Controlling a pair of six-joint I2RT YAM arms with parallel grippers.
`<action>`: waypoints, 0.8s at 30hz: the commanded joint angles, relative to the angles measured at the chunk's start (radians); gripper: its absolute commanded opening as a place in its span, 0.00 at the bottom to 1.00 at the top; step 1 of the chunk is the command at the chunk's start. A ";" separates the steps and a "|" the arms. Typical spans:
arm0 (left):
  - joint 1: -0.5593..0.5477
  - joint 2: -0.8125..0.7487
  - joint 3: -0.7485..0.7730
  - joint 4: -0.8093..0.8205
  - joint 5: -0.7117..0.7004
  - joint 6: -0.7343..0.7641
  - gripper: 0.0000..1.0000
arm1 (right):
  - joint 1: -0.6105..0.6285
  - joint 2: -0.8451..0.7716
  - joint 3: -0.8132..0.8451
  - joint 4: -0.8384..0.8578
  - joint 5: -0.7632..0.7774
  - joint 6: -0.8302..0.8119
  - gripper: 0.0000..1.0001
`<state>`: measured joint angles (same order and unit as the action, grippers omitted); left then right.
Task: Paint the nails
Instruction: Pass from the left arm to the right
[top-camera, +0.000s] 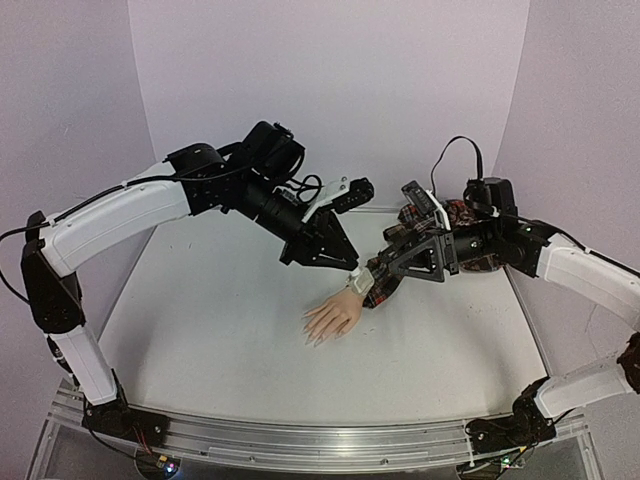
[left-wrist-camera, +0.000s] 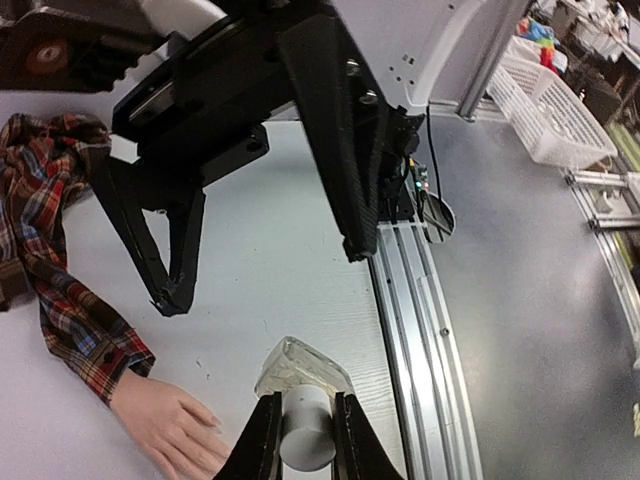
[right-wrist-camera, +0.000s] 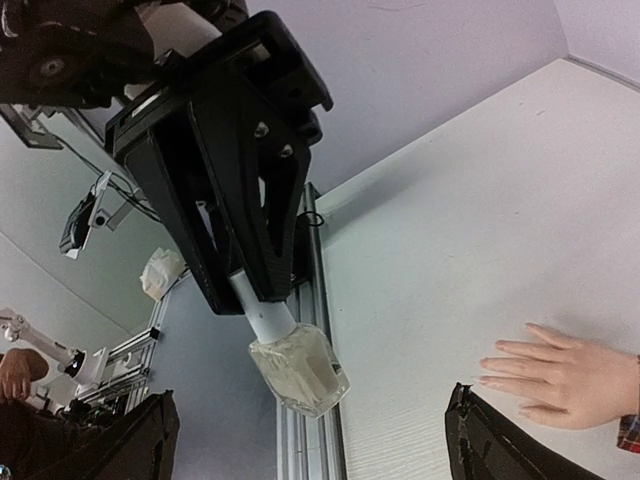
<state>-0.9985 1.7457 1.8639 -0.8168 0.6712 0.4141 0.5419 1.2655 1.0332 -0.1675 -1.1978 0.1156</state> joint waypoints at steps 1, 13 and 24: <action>0.001 -0.047 0.072 -0.059 0.060 0.227 0.00 | 0.034 0.009 0.040 0.034 -0.055 -0.015 0.88; 0.001 0.031 0.204 -0.123 0.085 0.294 0.00 | 0.111 0.051 0.117 0.011 -0.030 -0.144 0.57; 0.001 0.070 0.253 -0.141 0.105 0.309 0.00 | 0.136 0.012 0.096 0.003 -0.005 -0.214 0.34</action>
<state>-0.9994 1.8105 2.0616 -0.9521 0.7505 0.7040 0.6631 1.3063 1.1065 -0.1827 -1.1874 -0.0535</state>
